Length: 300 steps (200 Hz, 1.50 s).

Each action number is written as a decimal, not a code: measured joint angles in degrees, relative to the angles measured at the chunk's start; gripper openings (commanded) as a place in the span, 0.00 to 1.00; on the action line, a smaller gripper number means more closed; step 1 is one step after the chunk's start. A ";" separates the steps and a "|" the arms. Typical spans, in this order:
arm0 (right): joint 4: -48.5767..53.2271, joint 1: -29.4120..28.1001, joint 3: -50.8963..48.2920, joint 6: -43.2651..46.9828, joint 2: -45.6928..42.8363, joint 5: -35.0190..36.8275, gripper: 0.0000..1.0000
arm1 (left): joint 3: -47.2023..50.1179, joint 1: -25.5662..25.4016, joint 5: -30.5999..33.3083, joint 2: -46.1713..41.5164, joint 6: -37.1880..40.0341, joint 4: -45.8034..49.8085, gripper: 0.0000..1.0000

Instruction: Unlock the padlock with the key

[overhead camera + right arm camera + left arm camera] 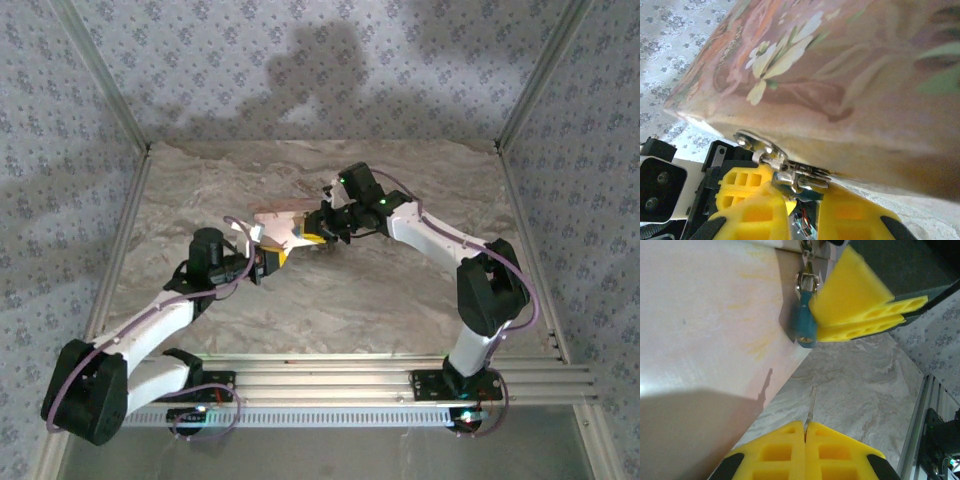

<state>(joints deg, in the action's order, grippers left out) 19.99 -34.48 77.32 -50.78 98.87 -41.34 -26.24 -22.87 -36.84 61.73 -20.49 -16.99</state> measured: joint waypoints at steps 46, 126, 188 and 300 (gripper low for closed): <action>-3.15 -0.02 -0.02 -1.11 0.00 -1.14 0.00 | -0.42 0.00 0.24 1.77 -0.15 -1.25 0.00; 3.63 -9.16 -2.71 5.18 -3.45 23.08 0.00 | -0.46 0.37 7.15 -1.14 0.94 9.27 0.00; 0.35 -20.04 -3.13 4.07 3.13 35.80 0.01 | 0.57 1.18 13.84 -12.55 2.10 20.35 0.00; 1.46 -7.23 -3.63 5.73 -4.83 37.94 0.47 | -13.25 21.77 19.43 8.17 0.22 23.30 0.00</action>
<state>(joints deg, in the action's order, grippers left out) 21.45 -41.71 73.69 -45.06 94.04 -3.40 -39.48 -1.10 -17.41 69.91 -20.27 6.31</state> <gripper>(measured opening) 0.412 0.048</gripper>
